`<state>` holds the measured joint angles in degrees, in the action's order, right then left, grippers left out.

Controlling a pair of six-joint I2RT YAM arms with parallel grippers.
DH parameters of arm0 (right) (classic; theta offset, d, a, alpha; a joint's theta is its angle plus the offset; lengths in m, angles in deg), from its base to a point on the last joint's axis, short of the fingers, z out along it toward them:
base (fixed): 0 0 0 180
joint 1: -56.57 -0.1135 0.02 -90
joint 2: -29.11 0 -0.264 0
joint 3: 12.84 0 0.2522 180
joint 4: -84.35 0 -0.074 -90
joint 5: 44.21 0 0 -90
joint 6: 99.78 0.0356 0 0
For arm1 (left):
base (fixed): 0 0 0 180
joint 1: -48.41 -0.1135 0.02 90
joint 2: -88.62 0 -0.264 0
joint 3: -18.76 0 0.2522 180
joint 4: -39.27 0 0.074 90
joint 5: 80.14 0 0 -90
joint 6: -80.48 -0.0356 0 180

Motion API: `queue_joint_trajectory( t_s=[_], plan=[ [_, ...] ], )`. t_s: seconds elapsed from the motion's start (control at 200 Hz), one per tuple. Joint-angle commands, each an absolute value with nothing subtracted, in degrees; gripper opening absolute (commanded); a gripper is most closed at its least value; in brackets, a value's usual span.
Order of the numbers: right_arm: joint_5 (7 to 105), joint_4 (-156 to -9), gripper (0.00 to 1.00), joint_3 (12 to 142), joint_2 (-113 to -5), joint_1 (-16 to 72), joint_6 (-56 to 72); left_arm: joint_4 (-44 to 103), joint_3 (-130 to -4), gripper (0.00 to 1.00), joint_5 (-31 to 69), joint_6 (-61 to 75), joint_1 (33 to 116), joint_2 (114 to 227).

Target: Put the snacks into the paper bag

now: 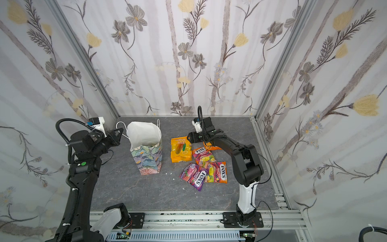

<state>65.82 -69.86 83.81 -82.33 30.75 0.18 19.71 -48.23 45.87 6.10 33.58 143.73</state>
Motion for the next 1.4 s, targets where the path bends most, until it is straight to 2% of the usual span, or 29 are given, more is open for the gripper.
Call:
queue_joint_trajectory(
  t_s=[0.0,0.51,0.914,1.164,1.344,1.394],
  plan=[
    [67.48,-72.06,0.76,86.02,-84.37,30.65,-0.74,21.03,-48.35,0.00,45.72,5.82,33.52,143.81],
    [65.96,-72.28,0.75,93.22,-93.56,29.25,-0.35,20.96,-48.43,0.00,45.82,5.82,33.55,143.90],
    [59.23,-70.24,0.62,96.75,-98.06,27.94,1.56,20.94,-48.43,0.00,45.64,5.60,33.49,143.65],
    [59.41,-71.06,0.33,96.98,-98.77,27.47,2.42,20.94,-48.50,0.00,45.71,5.60,33.59,143.64],
    [60.62,-72.26,0.02,96.60,-97.90,27.42,3.29,20.92,-48.58,0.00,45.72,5.54,33.54,143.55],
    [61.20,-72.65,0.00,96.63,-97.40,27.46,3.54,20.89,-48.54,0.00,45.72,5.56,33.50,143.55]
  ],
)
